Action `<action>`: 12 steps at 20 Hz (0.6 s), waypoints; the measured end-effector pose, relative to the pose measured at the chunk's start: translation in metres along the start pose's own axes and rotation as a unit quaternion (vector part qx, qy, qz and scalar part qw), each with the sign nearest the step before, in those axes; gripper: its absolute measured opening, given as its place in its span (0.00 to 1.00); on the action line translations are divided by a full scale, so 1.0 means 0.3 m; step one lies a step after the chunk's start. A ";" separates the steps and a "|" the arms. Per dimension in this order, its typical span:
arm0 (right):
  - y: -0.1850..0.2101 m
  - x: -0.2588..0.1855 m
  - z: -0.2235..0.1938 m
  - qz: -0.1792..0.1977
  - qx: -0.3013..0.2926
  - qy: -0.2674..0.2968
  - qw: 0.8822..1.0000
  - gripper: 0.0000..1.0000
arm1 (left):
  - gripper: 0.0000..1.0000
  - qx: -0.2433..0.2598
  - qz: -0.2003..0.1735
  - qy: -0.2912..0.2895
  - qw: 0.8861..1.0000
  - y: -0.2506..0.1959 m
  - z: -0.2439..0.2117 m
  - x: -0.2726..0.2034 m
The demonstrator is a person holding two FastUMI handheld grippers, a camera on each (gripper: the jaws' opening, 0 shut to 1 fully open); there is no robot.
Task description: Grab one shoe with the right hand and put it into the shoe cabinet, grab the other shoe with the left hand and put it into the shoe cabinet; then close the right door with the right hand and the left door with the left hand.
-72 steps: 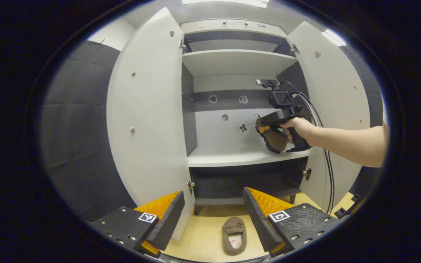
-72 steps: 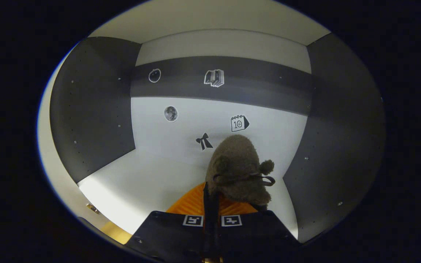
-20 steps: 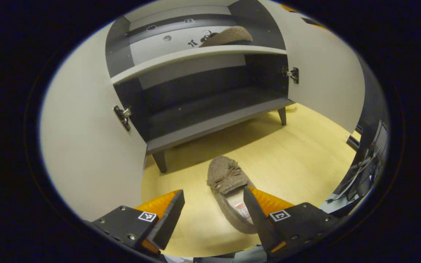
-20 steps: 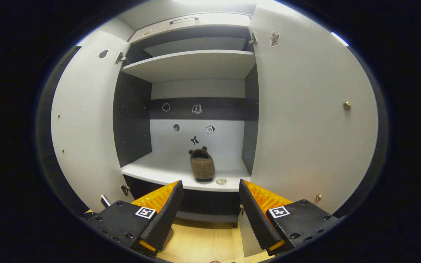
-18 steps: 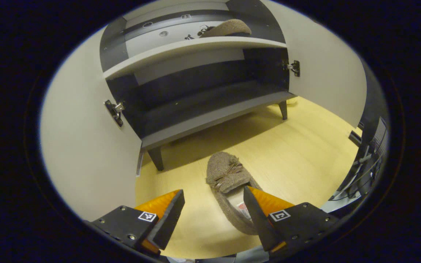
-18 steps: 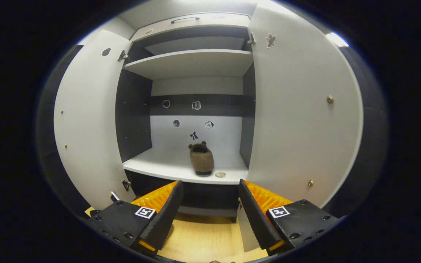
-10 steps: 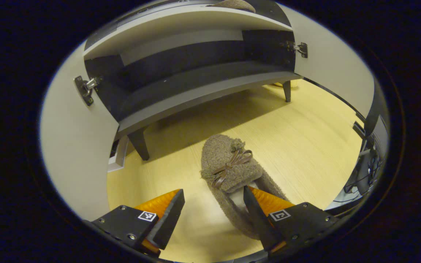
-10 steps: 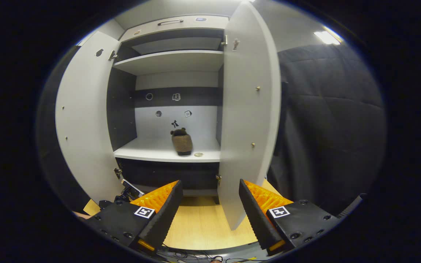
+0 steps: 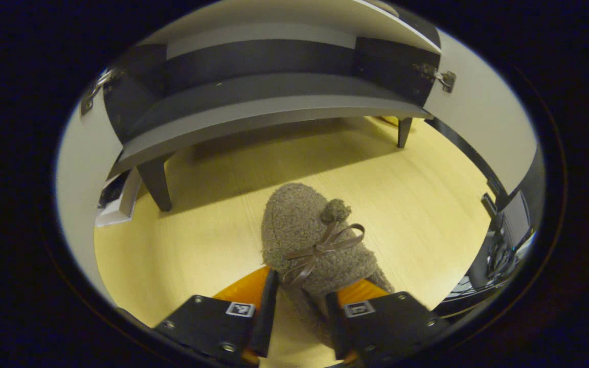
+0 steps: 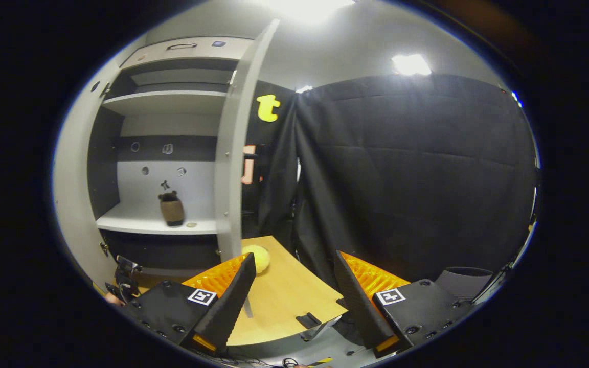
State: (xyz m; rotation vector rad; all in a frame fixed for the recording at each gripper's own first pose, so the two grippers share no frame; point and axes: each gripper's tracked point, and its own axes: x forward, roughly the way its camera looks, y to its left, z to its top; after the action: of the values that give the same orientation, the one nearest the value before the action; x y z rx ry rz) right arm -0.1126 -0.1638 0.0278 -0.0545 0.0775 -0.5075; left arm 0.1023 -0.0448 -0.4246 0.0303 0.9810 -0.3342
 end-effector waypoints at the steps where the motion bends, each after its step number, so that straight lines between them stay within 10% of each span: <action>1: -0.023 0.011 -0.001 -0.010 0.017 -0.003 1.000 0.97 | 0.33 -0.023 -0.001 0.010 1.000 -0.003 -0.013 0.004; 2: -0.032 0.030 -0.010 -0.016 0.029 -0.004 0.999 0.97 | 0.20 -0.036 0.000 0.020 0.999 -0.001 -0.021 0.013; 7: -0.111 0.132 -0.032 -0.018 0.046 -0.003 0.999 0.97 | 0.20 -0.061 0.013 0.010 0.998 0.072 -0.003 0.011; 8: -0.114 0.166 -0.045 -0.012 0.053 0.001 0.999 0.96 | 0.03 -0.075 0.018 0.022 0.997 0.076 -0.005 -0.007; 12: -0.160 0.268 -0.057 0.001 0.069 0.005 0.998 0.94 | 0.02 -0.107 0.033 0.044 0.993 0.086 -0.051 -0.025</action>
State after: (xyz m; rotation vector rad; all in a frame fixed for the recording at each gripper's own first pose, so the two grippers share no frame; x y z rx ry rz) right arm -0.0671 -0.2453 0.0092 0.0828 0.0518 -0.5101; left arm 0.0936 -0.0157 -0.4302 -0.1193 1.0970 -0.1666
